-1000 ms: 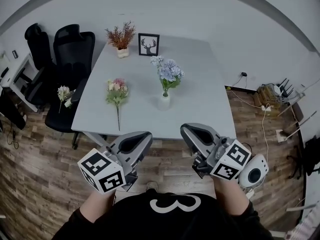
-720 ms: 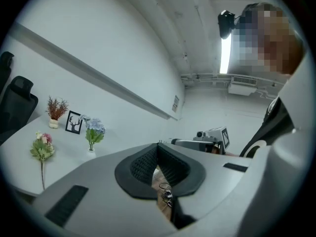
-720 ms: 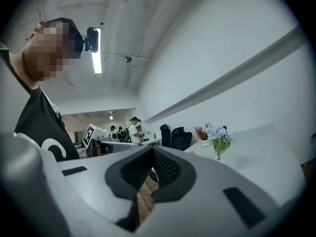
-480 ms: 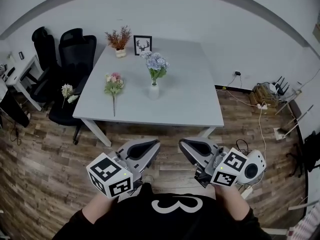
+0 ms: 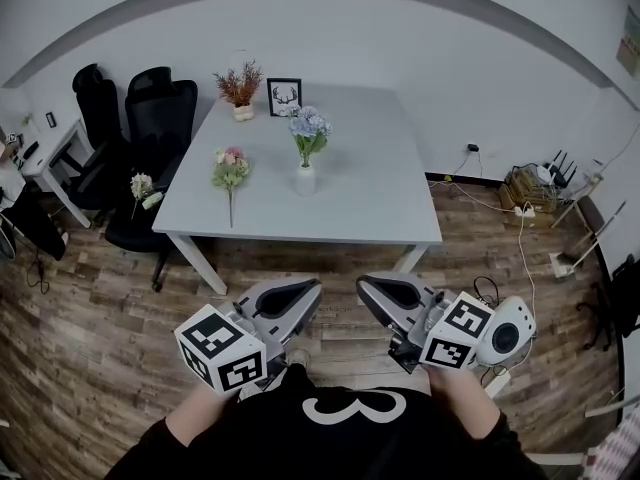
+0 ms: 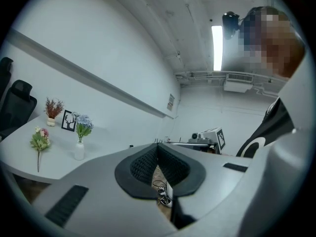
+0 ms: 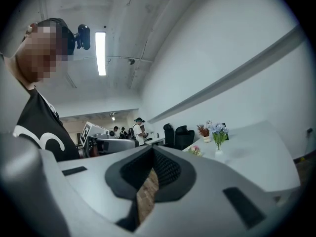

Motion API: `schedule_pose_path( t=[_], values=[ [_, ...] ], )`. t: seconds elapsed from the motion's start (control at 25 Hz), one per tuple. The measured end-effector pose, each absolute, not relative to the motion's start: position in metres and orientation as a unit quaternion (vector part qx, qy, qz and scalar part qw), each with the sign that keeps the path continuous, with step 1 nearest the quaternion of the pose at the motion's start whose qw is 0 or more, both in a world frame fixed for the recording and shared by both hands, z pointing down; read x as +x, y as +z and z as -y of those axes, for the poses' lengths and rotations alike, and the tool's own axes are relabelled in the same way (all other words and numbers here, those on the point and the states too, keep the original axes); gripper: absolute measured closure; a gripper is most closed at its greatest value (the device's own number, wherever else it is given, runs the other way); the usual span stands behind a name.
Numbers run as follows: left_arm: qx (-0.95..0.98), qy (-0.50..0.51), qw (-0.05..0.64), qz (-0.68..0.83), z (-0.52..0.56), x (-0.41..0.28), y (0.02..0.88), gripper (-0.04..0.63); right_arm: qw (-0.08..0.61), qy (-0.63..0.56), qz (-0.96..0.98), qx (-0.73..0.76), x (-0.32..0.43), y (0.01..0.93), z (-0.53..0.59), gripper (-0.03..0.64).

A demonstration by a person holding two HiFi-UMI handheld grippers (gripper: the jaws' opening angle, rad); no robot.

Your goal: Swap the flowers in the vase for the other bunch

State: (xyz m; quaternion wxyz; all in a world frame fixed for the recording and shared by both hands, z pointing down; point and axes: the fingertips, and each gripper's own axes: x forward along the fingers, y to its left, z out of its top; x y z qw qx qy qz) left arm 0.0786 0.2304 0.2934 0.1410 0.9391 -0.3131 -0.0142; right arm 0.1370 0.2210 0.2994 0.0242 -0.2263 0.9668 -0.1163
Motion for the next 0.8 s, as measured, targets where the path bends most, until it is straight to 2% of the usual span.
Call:
schedule_pose_path(
  t=[0.8],
  values=[
    [0.941,-0.018,0.135,0.311,-0.254,0.083,0.29,0.584,0.036,-0.103,-0.968,-0.228,0.141,0.292,-0.246,0.611]
  ],
)
